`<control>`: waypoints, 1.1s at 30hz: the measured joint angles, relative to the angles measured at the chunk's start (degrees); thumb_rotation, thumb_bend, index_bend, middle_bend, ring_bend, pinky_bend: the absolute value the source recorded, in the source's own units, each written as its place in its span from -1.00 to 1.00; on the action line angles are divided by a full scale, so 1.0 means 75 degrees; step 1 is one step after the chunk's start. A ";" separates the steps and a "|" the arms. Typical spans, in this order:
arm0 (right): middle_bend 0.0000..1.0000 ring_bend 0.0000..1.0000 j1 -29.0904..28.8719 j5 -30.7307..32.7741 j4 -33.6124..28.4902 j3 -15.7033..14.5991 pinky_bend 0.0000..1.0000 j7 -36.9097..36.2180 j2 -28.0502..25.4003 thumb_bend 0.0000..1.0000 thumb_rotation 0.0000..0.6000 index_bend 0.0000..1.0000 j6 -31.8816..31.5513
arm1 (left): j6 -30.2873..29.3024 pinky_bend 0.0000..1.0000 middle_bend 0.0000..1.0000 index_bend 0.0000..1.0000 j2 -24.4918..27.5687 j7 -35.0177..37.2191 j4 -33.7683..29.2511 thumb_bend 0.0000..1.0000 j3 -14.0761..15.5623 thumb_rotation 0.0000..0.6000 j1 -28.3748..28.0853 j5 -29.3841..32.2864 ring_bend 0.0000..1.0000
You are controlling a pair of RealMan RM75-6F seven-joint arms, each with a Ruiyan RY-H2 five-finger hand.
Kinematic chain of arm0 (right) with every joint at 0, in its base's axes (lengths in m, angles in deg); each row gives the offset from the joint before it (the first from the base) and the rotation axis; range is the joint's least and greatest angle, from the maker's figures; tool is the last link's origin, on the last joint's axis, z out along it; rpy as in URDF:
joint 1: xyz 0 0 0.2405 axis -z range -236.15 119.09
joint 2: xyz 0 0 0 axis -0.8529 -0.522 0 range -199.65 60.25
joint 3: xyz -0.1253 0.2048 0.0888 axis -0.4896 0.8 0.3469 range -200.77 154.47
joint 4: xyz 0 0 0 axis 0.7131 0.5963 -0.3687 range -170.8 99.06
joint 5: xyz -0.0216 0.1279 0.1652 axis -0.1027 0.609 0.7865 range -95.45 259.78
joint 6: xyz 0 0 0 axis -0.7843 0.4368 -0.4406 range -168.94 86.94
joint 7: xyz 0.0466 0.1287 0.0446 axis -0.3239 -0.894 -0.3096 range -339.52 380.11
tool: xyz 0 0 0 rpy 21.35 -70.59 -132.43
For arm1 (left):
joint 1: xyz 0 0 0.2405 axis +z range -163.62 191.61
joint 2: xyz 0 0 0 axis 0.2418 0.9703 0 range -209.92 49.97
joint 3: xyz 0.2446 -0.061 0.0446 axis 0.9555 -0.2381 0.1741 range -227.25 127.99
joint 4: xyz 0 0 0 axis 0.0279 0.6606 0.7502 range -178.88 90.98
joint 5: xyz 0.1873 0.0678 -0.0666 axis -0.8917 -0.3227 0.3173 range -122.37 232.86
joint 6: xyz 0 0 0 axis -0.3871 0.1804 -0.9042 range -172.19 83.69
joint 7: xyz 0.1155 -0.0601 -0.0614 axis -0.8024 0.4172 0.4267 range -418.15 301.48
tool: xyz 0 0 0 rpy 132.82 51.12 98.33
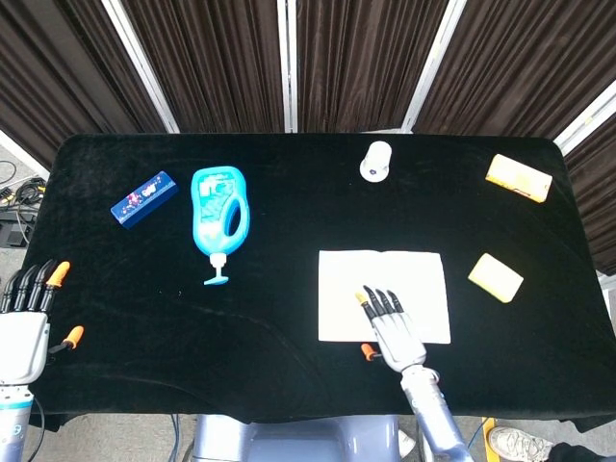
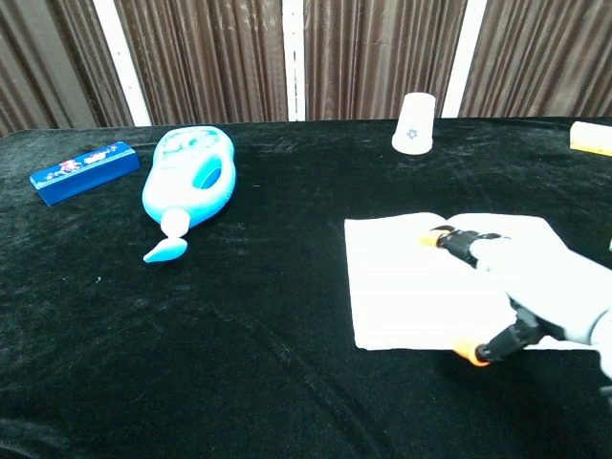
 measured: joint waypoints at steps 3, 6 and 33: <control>-1.00 -1.00 -0.0076 0.0122 0.0184 0.0035 -1.00 -0.0022 0.0274 -0.60 1.00 -1.00 0.0019 | 0.0034 -1.00 -1.00 -1.00 -0.0001 -0.0002 0.0011 -0.54 -0.0001 1.00 -0.0008 0.0037 -1.00; -1.00 -1.00 -0.0156 0.0355 0.0398 0.0108 -1.00 0.0007 0.0506 -0.60 1.00 -1.00 0.0051 | 0.0052 -1.00 -1.00 -1.00 0.0012 0.0047 0.0023 -0.54 -0.0025 1.00 -0.0009 0.0108 -1.00; -1.00 -1.00 -0.0322 0.0600 0.1292 0.0049 -1.00 -0.0168 0.1407 -0.63 1.00 -1.00 -0.0254 | 0.0002 -1.00 -1.00 -1.00 -0.0028 0.0050 -0.0004 -0.53 -0.0085 1.00 -0.0035 0.0174 -1.00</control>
